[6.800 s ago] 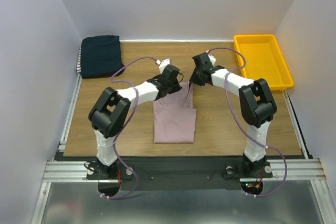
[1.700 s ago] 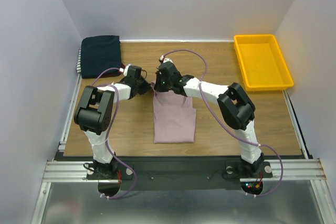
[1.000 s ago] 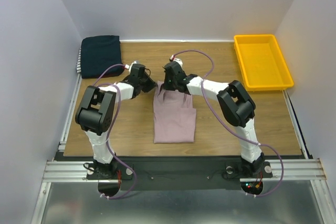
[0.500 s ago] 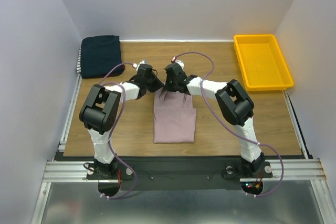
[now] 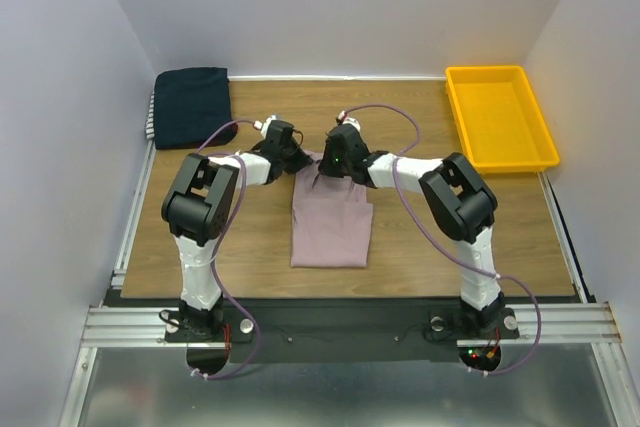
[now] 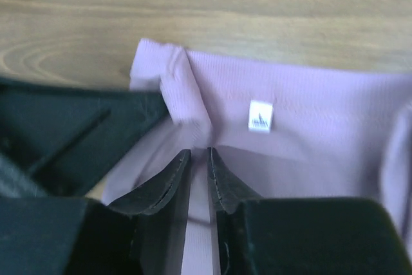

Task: Fold and stack the tank tops
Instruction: Fold the tank top

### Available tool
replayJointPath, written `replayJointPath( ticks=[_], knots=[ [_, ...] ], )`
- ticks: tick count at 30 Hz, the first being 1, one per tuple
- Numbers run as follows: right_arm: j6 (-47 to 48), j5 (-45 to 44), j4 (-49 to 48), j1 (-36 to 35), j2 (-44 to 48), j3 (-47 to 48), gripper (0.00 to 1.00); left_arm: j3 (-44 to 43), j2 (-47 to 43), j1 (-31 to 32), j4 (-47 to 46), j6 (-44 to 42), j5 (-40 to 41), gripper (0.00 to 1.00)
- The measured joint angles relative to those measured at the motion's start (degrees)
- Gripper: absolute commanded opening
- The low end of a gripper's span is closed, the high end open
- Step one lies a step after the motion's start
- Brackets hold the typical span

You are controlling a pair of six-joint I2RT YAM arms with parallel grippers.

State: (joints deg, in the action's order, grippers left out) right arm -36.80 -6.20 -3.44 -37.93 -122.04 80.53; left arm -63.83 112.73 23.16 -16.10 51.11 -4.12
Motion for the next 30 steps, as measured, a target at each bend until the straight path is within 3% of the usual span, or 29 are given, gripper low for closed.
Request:
replayJointPath(
  ticks=[8,14,24,30],
  knots=[
    [1.70,0.44,0.02,-0.02,11.69,-7.91,0.31,-1.57,0.85,-0.02,0.42,-0.22,1.31,0.34],
    [2.08,0.11,0.04,-0.02,20.44,-12.46,0.32,-1.57,0.46,0.00,-0.87,-2.73,0.57,0.41],
    [2.08,-1.03,3.08,-0.02,23.93,-20.02,0.32,-1.57,-8.07,0.00,-1.70,-5.66,-1.73,0.46],
    [1.92,-0.85,7.54,-0.02,31.91,-25.66,0.33,0.59,-15.17,0.15,-0.68,-5.62,-0.66,0.46]
  ],
)
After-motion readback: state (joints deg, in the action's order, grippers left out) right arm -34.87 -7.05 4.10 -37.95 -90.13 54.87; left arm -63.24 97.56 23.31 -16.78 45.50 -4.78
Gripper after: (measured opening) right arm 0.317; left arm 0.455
